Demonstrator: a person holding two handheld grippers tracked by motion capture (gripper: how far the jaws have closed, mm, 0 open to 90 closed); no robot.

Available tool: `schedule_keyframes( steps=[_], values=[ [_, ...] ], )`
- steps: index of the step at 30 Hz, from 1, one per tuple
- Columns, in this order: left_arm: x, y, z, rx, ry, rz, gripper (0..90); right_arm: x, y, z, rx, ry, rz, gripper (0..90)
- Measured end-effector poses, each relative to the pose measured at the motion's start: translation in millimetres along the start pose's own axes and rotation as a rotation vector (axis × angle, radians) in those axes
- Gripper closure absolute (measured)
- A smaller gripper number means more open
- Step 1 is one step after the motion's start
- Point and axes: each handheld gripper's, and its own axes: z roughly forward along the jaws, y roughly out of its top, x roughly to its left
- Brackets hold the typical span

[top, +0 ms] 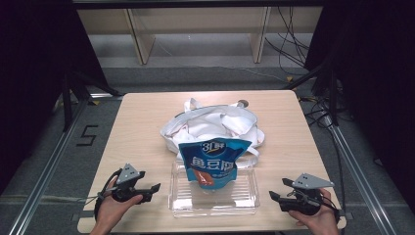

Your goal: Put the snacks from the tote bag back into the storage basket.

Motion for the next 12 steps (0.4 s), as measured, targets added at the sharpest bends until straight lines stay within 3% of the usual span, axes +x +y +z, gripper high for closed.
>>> schedule_keyframes(
  steps=[1, 2, 4, 7, 10, 11, 12],
  values=[
    [1.4, 0.2, -1.0, 0.016, 0.002, 0.018, 22.9, 2.7, -0.8, -0.3, 0.013, 0.002, 0.033, 31.5],
    [2.6, 0.4, -1.5, 0.020, 0.006, 0.040, 22.9, -1.0, -0.7, 0.9, 0.005, 0.015, -0.002, 31.5],
    [3.2, 0.6, -1.9, 0.029, 0.005, 0.043, 22.9, -0.9, -1.1, 0.5, 0.003, -0.012, -0.006, 31.4],
    [3.0, 0.4, -1.9, 0.026, 0.006, 0.045, 22.9, -2.1, -1.4, 1.1, -0.001, -0.017, -0.019, 31.4],
    [1.8, 0.3, -0.5, 0.016, 0.010, 0.028, 22.9, -1.5, -2.0, 1.2, 0.013, -0.009, 0.003, 31.3],
    [2.9, 0.6, -1.5, 0.028, 0.006, 0.043, 22.9, -2.8, -2.1, 2.1, 0.011, 0.013, 0.001, 31.3],
    [3.4, 0.8, -1.7, 0.033, 0.002, 0.044, 22.9, -3.0, -2.5, 1.5, 0.013, -0.007, 0.000, 31.3]
  ],
)
